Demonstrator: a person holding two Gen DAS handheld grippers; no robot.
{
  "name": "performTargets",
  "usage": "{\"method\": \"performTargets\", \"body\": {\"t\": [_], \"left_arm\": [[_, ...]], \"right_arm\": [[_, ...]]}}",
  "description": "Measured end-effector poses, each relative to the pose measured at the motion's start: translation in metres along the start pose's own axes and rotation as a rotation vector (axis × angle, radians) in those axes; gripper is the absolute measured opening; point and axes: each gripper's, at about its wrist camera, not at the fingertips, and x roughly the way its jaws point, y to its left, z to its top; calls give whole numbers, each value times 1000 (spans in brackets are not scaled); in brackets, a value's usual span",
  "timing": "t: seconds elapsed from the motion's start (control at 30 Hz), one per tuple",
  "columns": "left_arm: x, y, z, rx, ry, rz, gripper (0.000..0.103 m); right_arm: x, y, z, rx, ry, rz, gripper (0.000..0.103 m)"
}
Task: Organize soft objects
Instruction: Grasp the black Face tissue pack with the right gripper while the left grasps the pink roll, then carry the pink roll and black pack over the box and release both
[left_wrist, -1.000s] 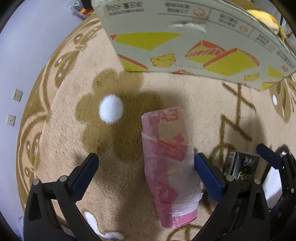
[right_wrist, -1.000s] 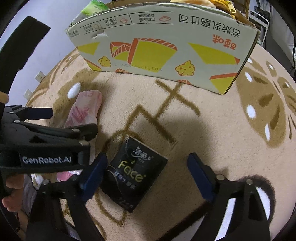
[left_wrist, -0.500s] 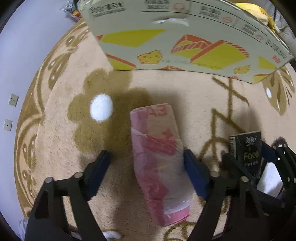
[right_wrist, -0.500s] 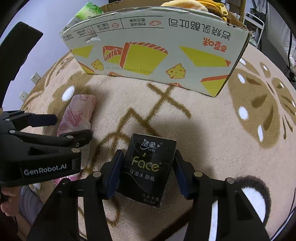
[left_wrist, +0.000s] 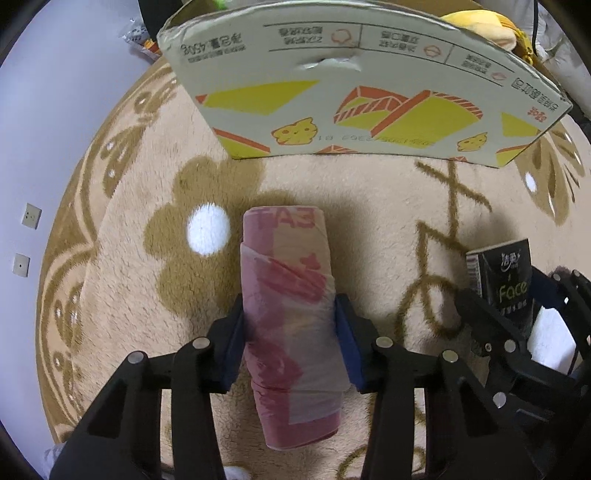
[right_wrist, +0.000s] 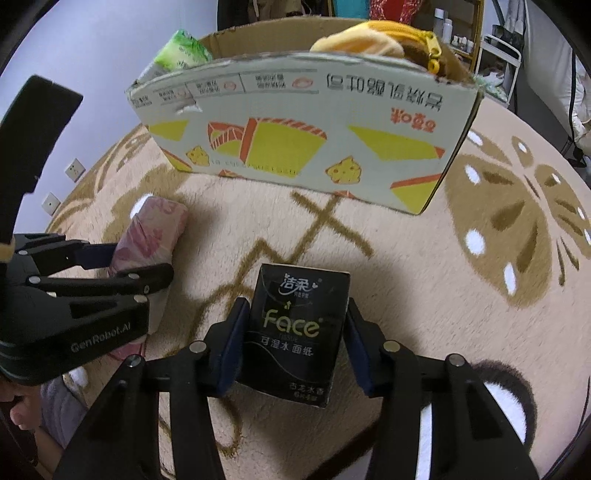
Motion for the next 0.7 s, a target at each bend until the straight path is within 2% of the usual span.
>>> {"method": "performTargets", "body": {"t": [0.23,0.3,0.4,0.43,0.6,0.7], "left_arm": [[-10,7,-1,-5,-19,-4,41],[-13,9,-2,-11,-24,-10,26],[-21,16,1,-26,-50,-21,18],[-25,24,-1,-43,-59,-50,15],[-26,22,2,-58,-69,-108,13],[-29,21,3,-54,-79,-112,13]], "right_arm": [[-10,-12,-2,29,-38,-4,52],[-13,-14,-2,38,-53,-3,52],[-16,-16,-1,50,-68,5,52],[-17,-18,-1,52,-69,7,52],[-16,-17,-2,51,-63,16,52],[-20,-16,-2,49,-81,20,52]]}}
